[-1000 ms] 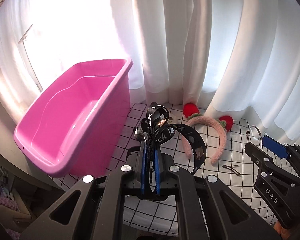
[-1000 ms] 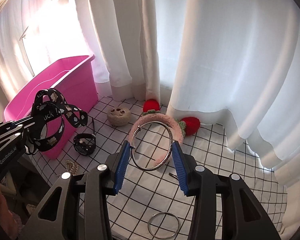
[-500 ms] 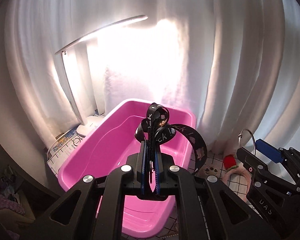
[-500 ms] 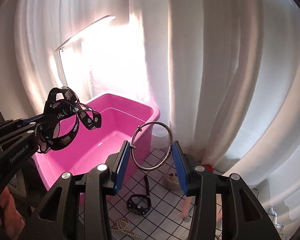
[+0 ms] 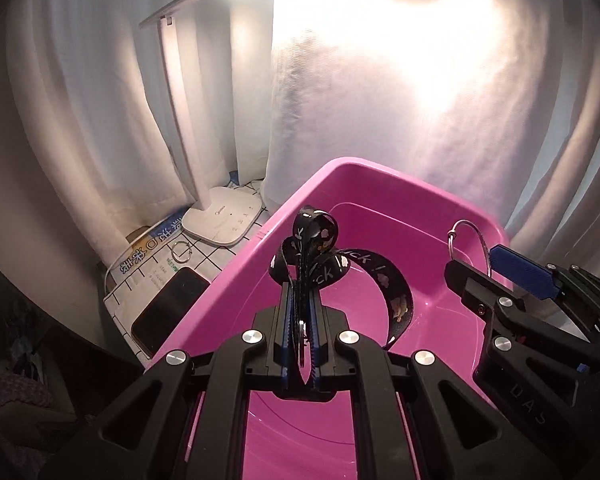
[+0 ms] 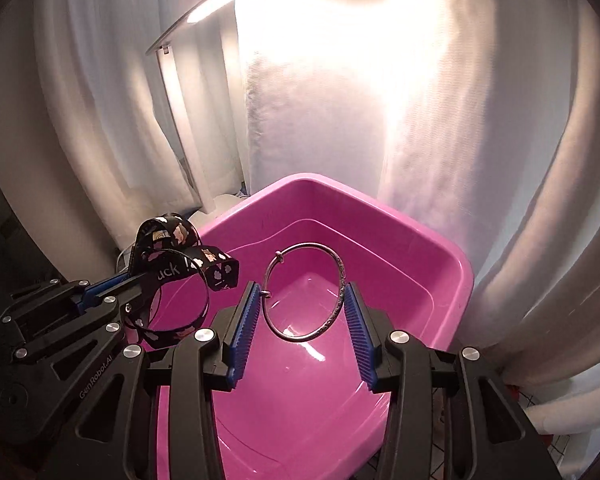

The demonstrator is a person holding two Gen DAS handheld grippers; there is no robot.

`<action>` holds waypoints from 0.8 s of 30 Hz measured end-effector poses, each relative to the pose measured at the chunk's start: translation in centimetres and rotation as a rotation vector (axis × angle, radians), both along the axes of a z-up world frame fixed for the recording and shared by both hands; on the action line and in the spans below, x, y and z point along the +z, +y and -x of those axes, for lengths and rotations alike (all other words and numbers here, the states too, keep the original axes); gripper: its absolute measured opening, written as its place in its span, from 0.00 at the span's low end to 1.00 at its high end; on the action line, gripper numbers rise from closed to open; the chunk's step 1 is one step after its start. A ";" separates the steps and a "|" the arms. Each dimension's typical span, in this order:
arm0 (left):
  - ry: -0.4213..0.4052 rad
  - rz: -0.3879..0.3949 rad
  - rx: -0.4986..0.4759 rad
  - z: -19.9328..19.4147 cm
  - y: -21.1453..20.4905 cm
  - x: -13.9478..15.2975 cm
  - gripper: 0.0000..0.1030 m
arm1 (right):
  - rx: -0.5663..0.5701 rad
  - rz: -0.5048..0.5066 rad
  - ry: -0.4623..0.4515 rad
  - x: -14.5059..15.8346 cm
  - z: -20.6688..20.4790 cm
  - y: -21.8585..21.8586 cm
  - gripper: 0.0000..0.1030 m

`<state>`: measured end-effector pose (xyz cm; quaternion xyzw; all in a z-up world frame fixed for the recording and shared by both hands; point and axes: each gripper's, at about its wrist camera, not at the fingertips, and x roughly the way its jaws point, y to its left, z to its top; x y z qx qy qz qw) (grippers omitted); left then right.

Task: Organize jewelry
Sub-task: 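Lift the lanyard with the left tool while the right tool carries the bangle over the pink tub, then open the left tool dropping the lanyard while the right tool releases the bangle into the tub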

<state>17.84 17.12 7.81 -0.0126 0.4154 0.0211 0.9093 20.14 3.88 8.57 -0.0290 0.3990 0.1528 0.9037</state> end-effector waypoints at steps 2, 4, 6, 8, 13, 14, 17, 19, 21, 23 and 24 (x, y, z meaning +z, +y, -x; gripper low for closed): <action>0.031 0.001 0.008 -0.8 0.3 -1.2 0.07 | 0.006 0.002 0.046 -1.3 -1.2 0.4 0.41; 0.068 0.006 0.015 -1.5 0.5 -2.3 0.08 | 0.012 0.006 0.086 -2.4 -2.3 0.7 0.41; 0.103 0.005 0.023 -2.3 0.8 -3.3 0.08 | 0.016 0.010 0.128 -3.5 -3.1 0.9 0.41; 0.133 -0.001 0.033 -2.9 0.9 -3.9 0.08 | 0.023 0.021 0.165 -4.4 -4.0 1.0 0.41; 0.218 -0.004 0.050 -4.3 1.3 -5.6 0.08 | 0.004 0.038 0.254 -6.2 -5.6 1.2 0.41; 0.239 -0.001 0.051 -4.5 1.3 -6.0 0.08 | 0.000 0.041 0.269 -6.5 -5.7 1.1 0.41; 0.291 0.022 0.058 -5.2 1.5 -7.0 0.08 | -0.015 0.047 0.324 -7.3 -6.5 1.1 0.41; 0.312 0.032 0.055 -5.6 1.4 -7.3 0.08 | -0.022 0.055 0.348 -7.8 -6.7 1.0 0.41; 0.325 0.025 0.058 -5.8 1.3 -7.5 0.08 | -0.029 0.060 0.363 -8.2 -7.1 1.1 0.41; 0.343 0.025 0.061 -5.9 1.2 -7.8 0.08 | -0.031 0.067 0.374 -8.5 -7.3 1.0 0.41; 0.352 0.029 0.063 -6.0 1.2 -7.9 0.09 | -0.032 0.070 0.379 -8.7 -7.4 1.1 0.41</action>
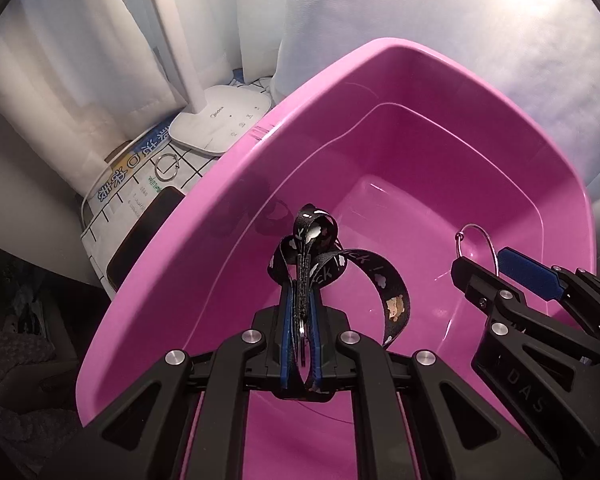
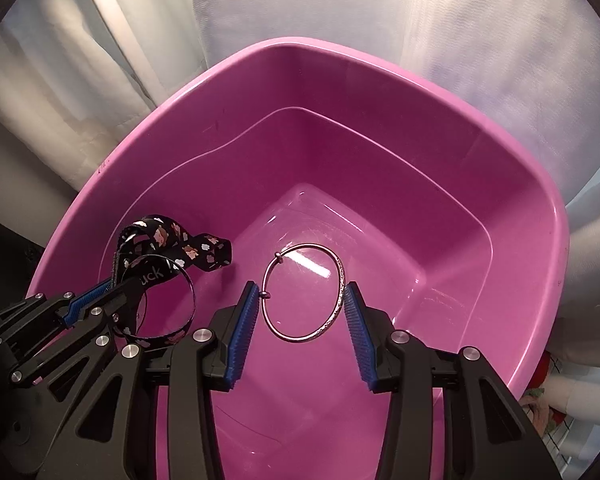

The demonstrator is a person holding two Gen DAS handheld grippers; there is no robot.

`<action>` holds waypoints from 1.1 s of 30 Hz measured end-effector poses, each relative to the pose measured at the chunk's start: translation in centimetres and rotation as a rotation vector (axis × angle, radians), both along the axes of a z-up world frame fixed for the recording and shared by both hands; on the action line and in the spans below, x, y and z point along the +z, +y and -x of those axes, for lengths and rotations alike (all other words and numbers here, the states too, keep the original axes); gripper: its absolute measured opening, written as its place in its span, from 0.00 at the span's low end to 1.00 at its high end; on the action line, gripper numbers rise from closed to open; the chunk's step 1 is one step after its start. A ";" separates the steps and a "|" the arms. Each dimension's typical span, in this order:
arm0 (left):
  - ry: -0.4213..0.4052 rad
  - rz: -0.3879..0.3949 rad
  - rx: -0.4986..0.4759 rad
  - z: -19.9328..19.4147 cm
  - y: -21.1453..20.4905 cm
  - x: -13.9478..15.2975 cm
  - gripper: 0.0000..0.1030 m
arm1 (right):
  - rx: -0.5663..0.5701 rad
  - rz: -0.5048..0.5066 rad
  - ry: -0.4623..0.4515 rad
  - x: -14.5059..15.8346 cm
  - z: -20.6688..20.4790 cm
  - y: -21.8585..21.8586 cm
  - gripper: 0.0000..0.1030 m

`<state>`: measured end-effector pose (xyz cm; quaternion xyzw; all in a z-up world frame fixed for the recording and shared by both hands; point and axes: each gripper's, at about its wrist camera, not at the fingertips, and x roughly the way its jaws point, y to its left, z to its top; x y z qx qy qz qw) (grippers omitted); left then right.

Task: Organize jewelry
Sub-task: 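Open the left tool dropping the lanyard while the right tool releases the bangle into the tub, then withdraw both open tools from the pink tub back over the table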

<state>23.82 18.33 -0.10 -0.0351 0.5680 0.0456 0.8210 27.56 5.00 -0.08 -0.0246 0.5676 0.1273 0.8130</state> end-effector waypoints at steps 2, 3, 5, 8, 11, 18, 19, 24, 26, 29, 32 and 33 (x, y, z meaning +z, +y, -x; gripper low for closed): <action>0.019 0.006 0.003 -0.2 0.0 -0.3 0.10 | 0.006 0.003 0.013 -0.3 -0.1 0.1 0.42; 0.027 0.005 0.003 -0.3 0.0 -0.3 0.18 | 0.005 0.005 0.014 -0.3 -0.2 0.1 0.45; 0.030 -0.006 0.008 -0.3 0.2 -0.3 0.36 | 0.000 0.008 0.016 -0.4 -0.7 0.0 0.53; 0.022 -0.017 0.029 -0.2 0.6 0.0 0.55 | -0.025 0.012 0.012 -0.6 -1.0 -0.7 0.53; 0.017 -0.007 0.044 -0.1 1.2 0.1 0.65 | -0.036 0.007 0.010 -0.6 -1.0 -1.3 0.56; 0.010 -0.015 0.049 0.1 1.3 0.3 0.66 | -0.030 0.020 0.003 -0.2 -0.3 -1.0 0.57; 0.009 -0.015 0.049 0.2 1.3 0.4 0.66 | -0.030 0.020 0.001 -0.2 -0.2 -1.0 0.58; -0.007 -0.014 0.052 0.5 1.4 1.0 0.67 | -0.026 0.013 -0.026 0.6 0.2 -1.1 0.60; -0.019 -0.014 0.052 0.7 1.5 1.4 0.67 | -0.022 0.000 -0.039 1.1 0.4 -1.2 0.60; -0.044 -0.010 0.058 1.3 1.6 2.4 0.67 | -0.016 -0.015 -0.076 2.4 1.2 -1.5 0.60; -0.084 -0.017 0.064 2.0 1.6 3.7 0.69 | -0.012 -0.064 -0.133 4.2 2.4 -2.5 0.60; -0.099 -0.015 0.065 2.4 1.7 4.3 0.70 | -0.017 -0.083 -0.149 4.8 2.8 -2.9 0.60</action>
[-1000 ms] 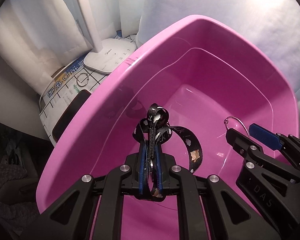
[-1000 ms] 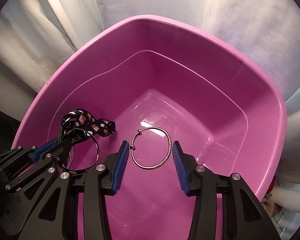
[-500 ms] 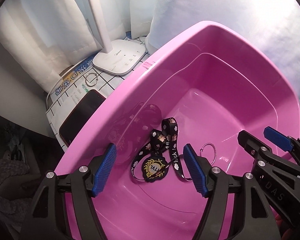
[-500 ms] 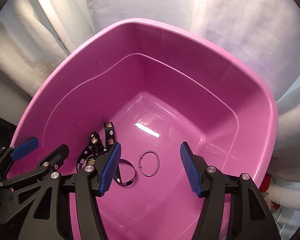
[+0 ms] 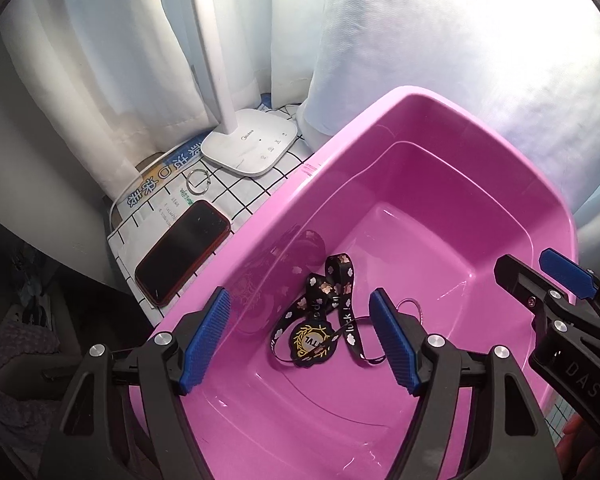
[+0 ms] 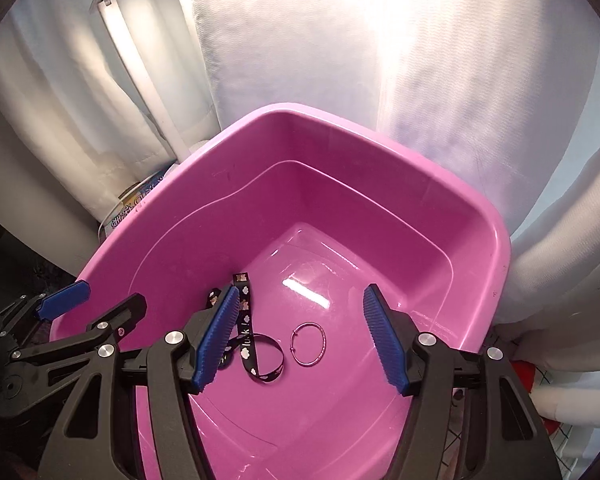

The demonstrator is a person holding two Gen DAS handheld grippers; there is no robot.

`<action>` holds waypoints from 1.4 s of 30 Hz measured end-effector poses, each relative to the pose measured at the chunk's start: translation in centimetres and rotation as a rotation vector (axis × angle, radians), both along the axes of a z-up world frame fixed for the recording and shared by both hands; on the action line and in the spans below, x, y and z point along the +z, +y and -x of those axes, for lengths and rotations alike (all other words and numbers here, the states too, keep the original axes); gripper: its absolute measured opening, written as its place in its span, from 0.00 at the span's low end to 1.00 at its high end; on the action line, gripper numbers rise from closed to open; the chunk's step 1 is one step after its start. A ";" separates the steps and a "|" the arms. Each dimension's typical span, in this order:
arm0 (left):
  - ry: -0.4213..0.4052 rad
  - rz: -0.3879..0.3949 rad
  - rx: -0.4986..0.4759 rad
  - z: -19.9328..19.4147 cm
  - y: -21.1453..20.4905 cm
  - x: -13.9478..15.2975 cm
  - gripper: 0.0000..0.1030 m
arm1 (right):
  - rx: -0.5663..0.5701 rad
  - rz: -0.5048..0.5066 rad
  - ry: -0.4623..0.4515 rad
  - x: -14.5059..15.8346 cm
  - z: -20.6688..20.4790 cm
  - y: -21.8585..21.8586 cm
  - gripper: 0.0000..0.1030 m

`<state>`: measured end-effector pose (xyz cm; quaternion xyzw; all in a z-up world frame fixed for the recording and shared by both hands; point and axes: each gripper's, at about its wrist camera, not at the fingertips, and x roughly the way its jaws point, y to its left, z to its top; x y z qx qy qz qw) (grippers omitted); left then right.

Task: Organize jewelry
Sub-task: 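Withdraw both open tools from the pink tub back over the table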

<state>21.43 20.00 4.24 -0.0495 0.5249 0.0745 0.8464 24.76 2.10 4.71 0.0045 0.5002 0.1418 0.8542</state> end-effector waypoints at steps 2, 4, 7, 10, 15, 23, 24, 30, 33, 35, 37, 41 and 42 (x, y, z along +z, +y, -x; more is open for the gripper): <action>-0.048 -0.010 0.000 0.9 0.0 1.5 0.71 | -0.010 -0.042 -0.036 1.4 1.0 -1.5 0.60; -0.102 -0.019 -0.005 1.9 -0.3 3.2 0.73 | -0.027 -0.082 -0.081 3.1 2.7 -3.6 0.60; -0.174 -0.015 -0.031 3.8 -1.4 5.5 0.73 | -0.071 -0.130 -0.156 5.5 6.1 -7.6 0.61; -0.233 -0.019 -0.087 6.2 -3.6 7.0 0.74 | -0.136 -0.149 -0.207 6.6 10.2 -12.3 0.65; -0.249 0.030 -0.214 10.2 -8.7 7.4 0.75 | -0.269 -0.136 -0.204 5.6 16.9 -19.1 0.65; -0.210 0.091 -0.396 16.0 -16.3 5.6 0.75 | -0.458 -0.108 -0.164 2.3 26.4 -24.7 0.65; -0.204 0.088 -0.412 16.6 -17.0 5.2 0.75 | -0.474 -0.109 -0.153 1.8 27.3 -25.0 0.65; -0.154 0.084 -0.463 19.3 -19.3 2.5 0.75 | -0.525 -0.125 -0.078 -2.0 32.1 -24.9 0.65; -0.131 0.075 -0.473 20.3 -19.9 1.2 0.75 | -0.545 -0.136 -0.055 -3.3 33.7 -25.2 0.65; -0.119 0.060 -0.479 20.7 -20.2 0.4 0.75 | -0.553 -0.135 -0.047 -4.1 34.4 -25.1 0.65; -0.107 0.041 -0.483 21.2 -20.5 -0.4 0.75 | -0.555 -0.138 -0.039 -4.6 35.0 -25.0 0.65; -0.076 0.029 -0.487 21.7 -21.1 -1.8 0.75 | -0.563 -0.145 -0.032 -5.4 36.1 -25.0 0.65; -0.070 0.026 -0.487 21.8 -21.2 -2.2 0.75 | -0.565 -0.145 -0.030 -5.6 36.4 -24.9 0.65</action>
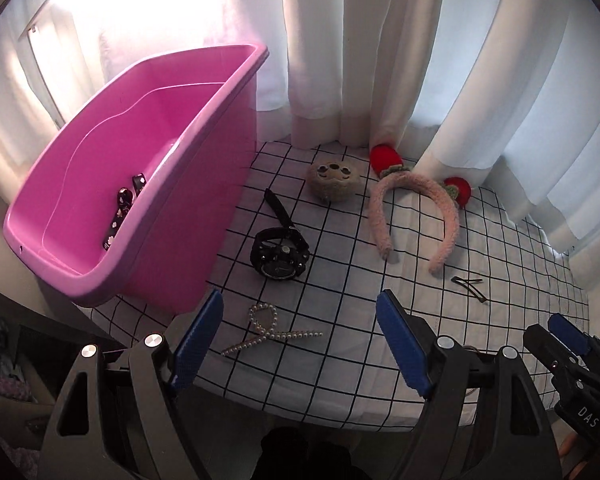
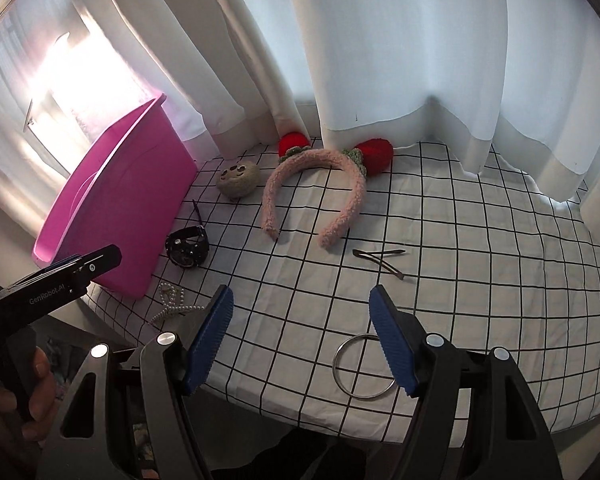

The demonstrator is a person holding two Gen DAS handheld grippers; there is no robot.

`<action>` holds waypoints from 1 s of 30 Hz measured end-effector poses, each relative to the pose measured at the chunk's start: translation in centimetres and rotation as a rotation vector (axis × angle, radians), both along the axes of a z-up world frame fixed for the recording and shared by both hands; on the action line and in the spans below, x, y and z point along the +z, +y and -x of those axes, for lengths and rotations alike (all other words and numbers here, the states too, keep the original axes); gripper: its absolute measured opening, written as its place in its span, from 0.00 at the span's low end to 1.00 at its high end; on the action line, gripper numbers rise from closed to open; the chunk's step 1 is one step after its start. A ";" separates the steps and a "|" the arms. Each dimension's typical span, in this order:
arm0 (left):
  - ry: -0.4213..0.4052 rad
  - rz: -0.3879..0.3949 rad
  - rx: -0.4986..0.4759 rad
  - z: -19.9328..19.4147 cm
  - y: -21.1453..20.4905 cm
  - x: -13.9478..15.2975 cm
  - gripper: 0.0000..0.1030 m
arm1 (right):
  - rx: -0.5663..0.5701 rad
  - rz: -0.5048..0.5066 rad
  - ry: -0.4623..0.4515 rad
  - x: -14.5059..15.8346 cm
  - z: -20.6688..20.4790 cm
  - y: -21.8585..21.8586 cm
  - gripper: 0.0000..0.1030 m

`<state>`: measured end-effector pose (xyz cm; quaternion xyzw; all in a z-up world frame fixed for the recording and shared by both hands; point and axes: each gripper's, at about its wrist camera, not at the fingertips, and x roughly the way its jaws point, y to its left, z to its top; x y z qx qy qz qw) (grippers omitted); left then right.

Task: Organize jewelry
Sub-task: 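Withdraw both open tools from the pink tub back over the table, then move the left tool toward the pearl hair clip while the right tool approaches the large silver ring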

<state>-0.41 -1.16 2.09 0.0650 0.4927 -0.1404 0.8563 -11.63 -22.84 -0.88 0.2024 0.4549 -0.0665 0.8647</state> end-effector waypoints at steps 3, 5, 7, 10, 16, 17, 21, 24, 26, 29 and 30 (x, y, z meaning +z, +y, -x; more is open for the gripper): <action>0.005 -0.015 -0.002 0.3 -0.3 -0.7 0.75 | -0.004 -0.007 0.006 -0.6 0.5 0.1 0.65; 0.006 -0.021 -0.003 0.4 -0.4 -1.2 0.75 | -0.006 -0.009 0.008 -1.0 0.7 0.1 0.65; 0.011 -0.026 -0.002 0.5 -0.5 -1.6 0.75 | -0.008 -0.007 0.013 -1.4 1.0 0.2 0.65; 0.026 -0.034 -0.002 0.5 -0.5 -2.3 0.75 | -0.009 -0.010 0.023 -2.1 1.3 0.2 0.65; 0.034 -0.049 -0.013 0.8 -0.6 -3.5 0.75 | -0.025 -0.001 0.044 -3.5 2.0 0.3 0.65; 0.037 -0.053 -0.019 0.8 -0.7 -3.8 0.75 | -0.027 0.002 0.051 -3.7 2.1 0.4 0.65; 0.049 -0.069 -0.035 0.9 -0.9 -4.6 0.75 | -0.037 0.001 0.059 -4.5 2.5 0.3 0.65; 0.057 -0.076 -0.040 0.9 -0.9 -5.1 0.75 | -0.047 -0.003 0.061 -4.9 2.7 0.3 0.65; 0.055 -0.081 -0.043 0.9 -0.9 -5.3 0.75 | -0.052 -0.005 0.064 -5.2 2.9 0.2 0.65; 0.059 -0.091 -0.046 0.8 -0.9 -5.6 0.75 | -0.059 -0.009 0.065 -5.5 3.0 0.3 0.65; 0.060 -0.093 -0.046 0.7 -0.9 -5.7 0.75 | -0.060 -0.011 0.064 -5.6 3.0 0.3 0.65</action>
